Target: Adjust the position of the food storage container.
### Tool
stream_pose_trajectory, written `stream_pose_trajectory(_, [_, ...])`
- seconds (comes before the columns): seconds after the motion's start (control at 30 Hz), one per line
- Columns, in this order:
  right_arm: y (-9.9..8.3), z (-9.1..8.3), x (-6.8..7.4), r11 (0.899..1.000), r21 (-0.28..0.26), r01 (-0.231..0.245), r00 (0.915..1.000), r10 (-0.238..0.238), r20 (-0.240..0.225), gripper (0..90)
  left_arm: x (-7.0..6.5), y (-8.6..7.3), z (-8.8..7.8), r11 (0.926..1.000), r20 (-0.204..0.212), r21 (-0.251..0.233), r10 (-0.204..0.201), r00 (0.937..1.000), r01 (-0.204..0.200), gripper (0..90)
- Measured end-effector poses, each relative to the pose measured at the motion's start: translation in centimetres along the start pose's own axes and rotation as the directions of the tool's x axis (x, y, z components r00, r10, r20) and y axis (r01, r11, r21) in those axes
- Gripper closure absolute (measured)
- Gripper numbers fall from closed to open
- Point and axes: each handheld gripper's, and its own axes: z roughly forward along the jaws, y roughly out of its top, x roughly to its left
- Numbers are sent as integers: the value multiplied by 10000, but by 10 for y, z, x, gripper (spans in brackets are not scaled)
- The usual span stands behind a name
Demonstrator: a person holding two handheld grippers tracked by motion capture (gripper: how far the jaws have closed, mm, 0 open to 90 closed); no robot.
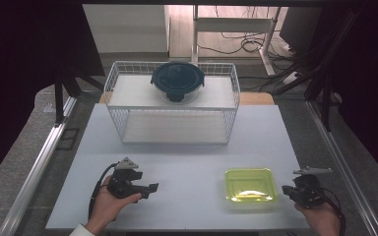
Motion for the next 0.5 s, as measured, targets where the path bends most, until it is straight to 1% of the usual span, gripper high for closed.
stream_pose_trajectory(0.07, [1, 0, 2, 10000, 17, 22, 10000, -22, -32, 886, 0, 0, 0, 10000, 21, 11, 18, 10000, -18, 210])
stream_pose_trajectory(0.2, [4, 3, 9, 9994, 114, 334, 9994, -333, -95, 887, 0, 0, 1, 10000, 26, 72, 22, 10000, -22, 210])
stream_pose_trajectory(0.4, [5, 7, 11, 9992, 222, 337, 9993, -333, -174, 887, 0, 0, 1, 10000, 30, 95, 17, 10000, -18, 211])
stream_pose_trajectory(0.5, [6, 9, 14, 9988, 229, 434, 9990, -431, -146, 887, 0, -1, 2, 9999, 31, 119, -3, 10000, 2, 211])
